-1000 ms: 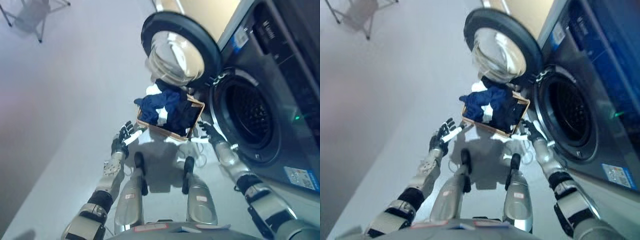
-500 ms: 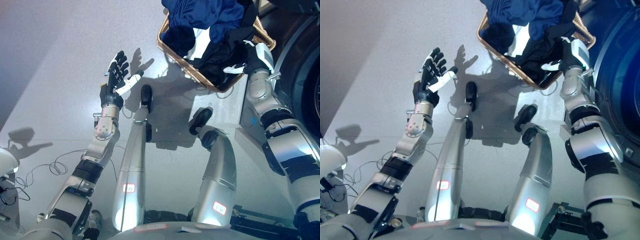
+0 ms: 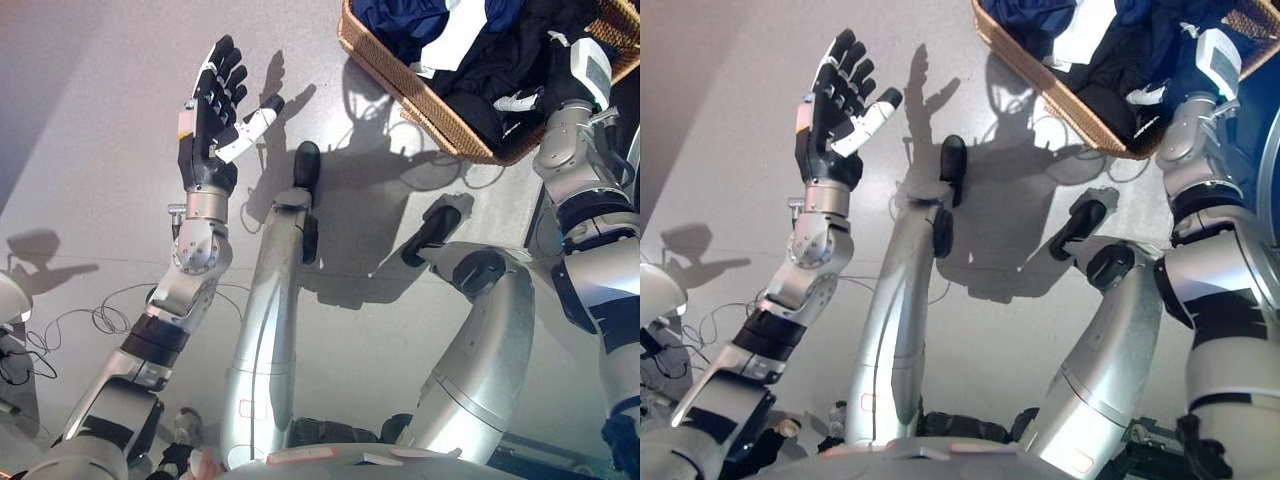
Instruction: Put the clothes in the basket into the washing machine.
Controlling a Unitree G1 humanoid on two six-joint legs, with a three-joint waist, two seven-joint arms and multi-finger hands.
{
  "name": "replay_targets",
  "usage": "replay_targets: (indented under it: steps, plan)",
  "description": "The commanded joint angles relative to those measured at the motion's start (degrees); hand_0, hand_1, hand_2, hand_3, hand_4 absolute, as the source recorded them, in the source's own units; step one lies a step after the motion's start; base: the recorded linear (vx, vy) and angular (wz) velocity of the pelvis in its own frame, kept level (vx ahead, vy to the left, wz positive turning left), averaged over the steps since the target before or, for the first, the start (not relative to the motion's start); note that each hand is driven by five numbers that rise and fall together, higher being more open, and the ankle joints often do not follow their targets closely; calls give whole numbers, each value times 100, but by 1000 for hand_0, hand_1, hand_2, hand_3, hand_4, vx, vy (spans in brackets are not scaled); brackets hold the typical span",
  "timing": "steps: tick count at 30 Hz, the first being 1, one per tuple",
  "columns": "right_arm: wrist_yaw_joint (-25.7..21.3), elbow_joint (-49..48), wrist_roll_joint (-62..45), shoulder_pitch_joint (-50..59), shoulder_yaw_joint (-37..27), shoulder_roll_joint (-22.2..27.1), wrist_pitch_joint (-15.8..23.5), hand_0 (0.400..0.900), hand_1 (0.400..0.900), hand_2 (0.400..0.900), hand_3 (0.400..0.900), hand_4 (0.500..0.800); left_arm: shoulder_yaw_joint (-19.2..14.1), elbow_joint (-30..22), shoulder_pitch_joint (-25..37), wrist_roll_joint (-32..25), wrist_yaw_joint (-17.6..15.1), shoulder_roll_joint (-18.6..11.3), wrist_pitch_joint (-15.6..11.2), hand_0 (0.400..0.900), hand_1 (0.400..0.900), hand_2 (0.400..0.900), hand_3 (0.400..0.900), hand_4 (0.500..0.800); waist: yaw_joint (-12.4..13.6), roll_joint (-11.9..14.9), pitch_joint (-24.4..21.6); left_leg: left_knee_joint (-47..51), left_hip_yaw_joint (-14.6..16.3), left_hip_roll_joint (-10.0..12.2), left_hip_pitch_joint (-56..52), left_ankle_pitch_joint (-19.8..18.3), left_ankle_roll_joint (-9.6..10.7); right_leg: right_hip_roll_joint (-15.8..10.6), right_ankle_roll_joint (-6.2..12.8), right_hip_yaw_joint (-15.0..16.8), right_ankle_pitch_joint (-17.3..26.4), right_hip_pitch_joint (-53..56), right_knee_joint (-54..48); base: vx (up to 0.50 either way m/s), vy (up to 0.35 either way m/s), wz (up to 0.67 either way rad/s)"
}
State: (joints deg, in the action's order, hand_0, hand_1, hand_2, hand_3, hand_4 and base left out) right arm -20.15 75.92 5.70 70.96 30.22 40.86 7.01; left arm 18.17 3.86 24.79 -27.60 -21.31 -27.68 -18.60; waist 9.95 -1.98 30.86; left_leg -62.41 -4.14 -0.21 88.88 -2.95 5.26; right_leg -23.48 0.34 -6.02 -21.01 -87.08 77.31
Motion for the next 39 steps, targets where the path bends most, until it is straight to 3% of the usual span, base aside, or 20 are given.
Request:
replay_targets:
  steps: [1, 5, 9, 10, 11, 23, 31, 35, 39]
  plan:
    - [-189, -75, -1, -30, 233, -28, 158, 900, 900, 900, 900, 800, -154, -749, -247, -90, -174, 243, -483, 900, 900, 900, 900, 800, 56, -548, -274, -628, -106, -99, -92, -1220, -511, 75, 496, -33, 449, -287, -318, 2, 15, 5]
    - [-24, -125, 13, -45, 315, -95, 122, 900, 900, 900, 900, 800, -161, -719, -295, -199, -109, 251, -508, 900, 900, 900, 900, 800, 96, -582, -221, -737, -158, -164, -42, -1208, -508, 52, 474, -27, 408, -287, -208, 4, -2, 7]
    - [646, -193, 434, -270, 771, -144, 98, 900, 900, 900, 900, 800, -184, -670, -330, -287, 82, 257, -493, 900, 900, 900, 900, 800, 137, -543, -211, -799, -224, -214, -19, -1179, -492, 52, 464, -38, 402, -287, -163, 6, -9, 4]
    - [648, -188, 435, -265, 775, -148, 100, 569, 569, 569, 569, 601, -188, -669, -332, -290, 86, 258, -495, 900, 900, 900, 900, 800, 132, -545, -212, -799, -225, -215, -17, -1179, -492, 51, 464, -40, 402, -287, -164, 2, -12, 5]
    - [705, -85, 551, -262, 816, -162, 59, 400, 400, 400, 400, 500, -191, -651, -347, -337, 110, 278, -489, 900, 900, 900, 900, 800, 144, -548, -215, -810, -229, -229, -11, -1171, -489, 49, 466, -32, 409, -287, -162, 0, 0, 0]
    - [586, -68, 458, -337, 571, -165, 43, 400, 400, 400, 400, 500, -470, -651, -251, -187, -40, 452, -442, 900, 900, 900, 900, 800, 29, -383, -249, -863, -172, -176, 31, -1105, -500, 117, 450, 28, 561, -287, -242, -12, 19, -6]
    - [-84, -2511, -234, -784, -190, 501, 327, 400, 400, 400, 400, 500, -1089, -665, -524, 52, -406, 546, -336, 900, 900, 900, 900, 800, -530, 162, -569, -550, -45, 41, 39, -1066, -469, 359, 468, 36, 822, -287, -795, -14, 38, -25]
    - [-450, -4609, -583, -2083, -1542, 722, 659, 400, 400, 400, 400, 500, -1360, -637, -625, 163, -539, 596, -314, 900, 900, 900, 900, 800, -882, 306, -712, -443, 20, 118, 13, -1100, -474, 476, 480, 45, 847, -282, -925, -24, 34, -24]
    - [-358, -5901, -1391, -3282, -2726, 433, 1039, 400, 400, 400, 400, 500, -1466, -528, -783, 184, -606, 556, -300, 900, 900, 900, 900, 800, -1078, 433, -800, -415, 56, 200, -42, -1138, -495, 613, 520, 64, 899, -269, -1040, -23, 40, -28]
